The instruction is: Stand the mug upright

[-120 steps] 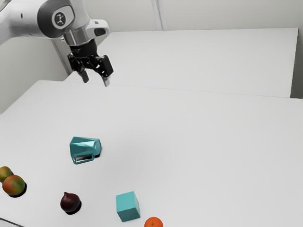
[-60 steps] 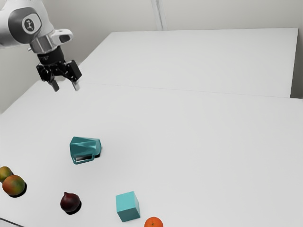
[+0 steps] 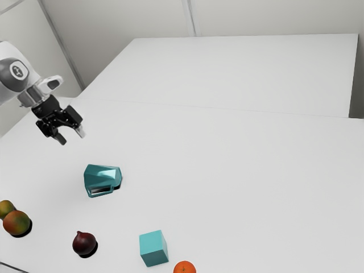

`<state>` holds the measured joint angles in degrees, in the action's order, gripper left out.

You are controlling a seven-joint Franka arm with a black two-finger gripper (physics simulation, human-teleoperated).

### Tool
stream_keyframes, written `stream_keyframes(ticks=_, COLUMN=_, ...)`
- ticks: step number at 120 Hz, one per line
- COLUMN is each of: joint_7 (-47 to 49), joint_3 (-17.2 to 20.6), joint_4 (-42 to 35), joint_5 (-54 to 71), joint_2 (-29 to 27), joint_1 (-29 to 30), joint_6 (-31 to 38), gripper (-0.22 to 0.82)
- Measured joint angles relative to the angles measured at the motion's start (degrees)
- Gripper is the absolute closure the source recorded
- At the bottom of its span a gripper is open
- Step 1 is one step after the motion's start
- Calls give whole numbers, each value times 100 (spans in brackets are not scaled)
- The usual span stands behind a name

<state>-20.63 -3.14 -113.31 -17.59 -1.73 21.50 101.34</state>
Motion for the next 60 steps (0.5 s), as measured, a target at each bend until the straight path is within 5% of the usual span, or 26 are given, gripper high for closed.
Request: stream_keyframes(ticks=60, joint_7=-1684, joint_3=-271, joint_4=-781, joint_5=-1602, joint_2=783, joint_1=223, joint_6=899, gripper=2)
